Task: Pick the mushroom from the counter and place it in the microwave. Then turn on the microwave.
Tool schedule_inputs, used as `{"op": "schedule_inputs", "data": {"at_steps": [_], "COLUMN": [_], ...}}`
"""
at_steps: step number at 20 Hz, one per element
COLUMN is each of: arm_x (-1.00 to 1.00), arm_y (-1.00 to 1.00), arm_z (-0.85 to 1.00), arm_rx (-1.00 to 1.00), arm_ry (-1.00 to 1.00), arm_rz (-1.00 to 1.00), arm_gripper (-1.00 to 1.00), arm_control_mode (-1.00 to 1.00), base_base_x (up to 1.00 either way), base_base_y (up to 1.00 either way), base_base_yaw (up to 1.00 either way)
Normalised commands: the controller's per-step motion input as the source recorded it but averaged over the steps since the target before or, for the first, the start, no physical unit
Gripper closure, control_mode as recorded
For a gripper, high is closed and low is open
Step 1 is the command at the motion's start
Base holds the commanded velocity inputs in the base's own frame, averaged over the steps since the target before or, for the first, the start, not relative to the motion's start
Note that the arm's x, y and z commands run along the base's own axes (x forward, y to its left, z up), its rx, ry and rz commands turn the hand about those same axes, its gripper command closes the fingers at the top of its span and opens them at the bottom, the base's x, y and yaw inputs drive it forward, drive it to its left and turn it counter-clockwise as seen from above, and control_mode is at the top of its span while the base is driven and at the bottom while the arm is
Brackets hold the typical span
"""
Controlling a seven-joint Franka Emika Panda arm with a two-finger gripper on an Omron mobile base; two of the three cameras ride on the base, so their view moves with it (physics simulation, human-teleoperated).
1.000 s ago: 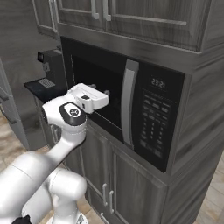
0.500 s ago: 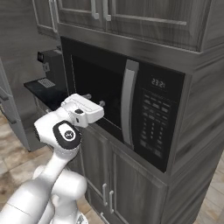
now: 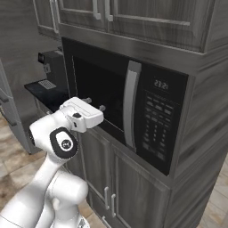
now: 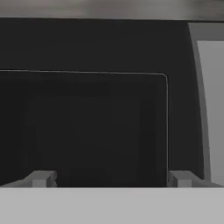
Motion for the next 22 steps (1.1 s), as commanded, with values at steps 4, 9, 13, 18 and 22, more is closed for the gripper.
{"op": "schedule_inputs", "data": {"at_steps": [4, 9, 13, 18, 22], "arm_x": [-0.44, -0.32, -0.33, -0.31, -0.26], "arm_y": [0.0, -0.03, -0.17, -0.21, -0.3], "arm_z": [0.0, 0.0, -0.06, -0.1, -0.17], "arm_rx": [0.0, 0.0, 0.0, 0.0, 0.0], "arm_ry": [0.0, 0.0, 0.0, 0.0, -0.01], "arm_rz": [0.0, 0.0, 0.0, 0.02, 0.04], "arm_gripper": [-1.0, -1.0, -1.0, -1.0, -1.0], "arm_control_mode": [-1.0, -1.0, -1.0, -1.0, -1.0], "base_base_x": [0.0, 0.0, 0.0, 0.0, 0.0], "base_base_y": [0.0, 0.0, 0.0, 0.0, 0.0], "base_base_yaw": [0.0, 0.0, 0.0, 0.0, 0.0]}}
